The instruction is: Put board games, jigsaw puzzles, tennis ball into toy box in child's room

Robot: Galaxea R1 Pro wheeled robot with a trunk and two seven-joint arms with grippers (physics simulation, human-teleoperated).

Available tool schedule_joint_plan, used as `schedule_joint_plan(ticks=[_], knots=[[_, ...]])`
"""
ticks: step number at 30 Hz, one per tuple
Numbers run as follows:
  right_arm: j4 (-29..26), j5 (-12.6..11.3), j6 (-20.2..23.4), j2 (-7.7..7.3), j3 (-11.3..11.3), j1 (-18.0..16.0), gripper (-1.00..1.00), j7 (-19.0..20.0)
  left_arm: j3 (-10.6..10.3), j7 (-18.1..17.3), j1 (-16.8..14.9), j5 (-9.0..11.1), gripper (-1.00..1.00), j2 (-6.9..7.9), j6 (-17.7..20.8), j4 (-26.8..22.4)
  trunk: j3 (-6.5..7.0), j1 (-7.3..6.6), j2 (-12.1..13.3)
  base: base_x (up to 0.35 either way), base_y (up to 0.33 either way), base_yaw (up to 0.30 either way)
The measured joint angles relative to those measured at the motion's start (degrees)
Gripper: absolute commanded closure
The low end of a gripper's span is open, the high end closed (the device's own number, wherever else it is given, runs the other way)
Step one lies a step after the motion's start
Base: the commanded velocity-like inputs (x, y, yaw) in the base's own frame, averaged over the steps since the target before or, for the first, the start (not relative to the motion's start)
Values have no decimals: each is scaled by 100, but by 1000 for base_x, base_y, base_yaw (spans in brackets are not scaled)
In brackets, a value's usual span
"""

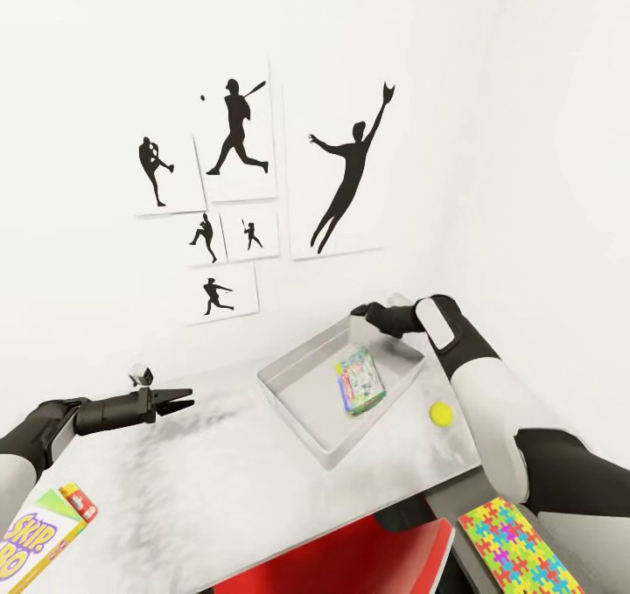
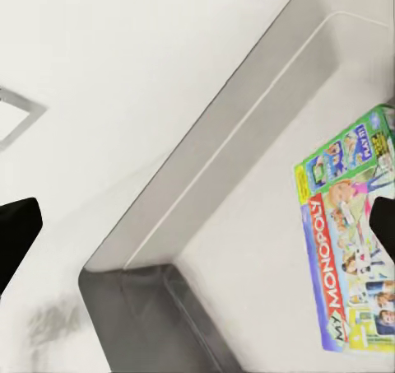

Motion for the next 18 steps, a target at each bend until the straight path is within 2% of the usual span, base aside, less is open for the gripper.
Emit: schedule_joint_plan(ticks=[13,18], knots=[[6,7,-419,-1,4,-5,-100,15,0,0,-1,1,-100,-7,0,0,0,0,0,0,0,0],[6,13,-419,15,18,-5,-100,17,0,0,3,1,-100,-6,0,0,0,0,0,0,0,0]])
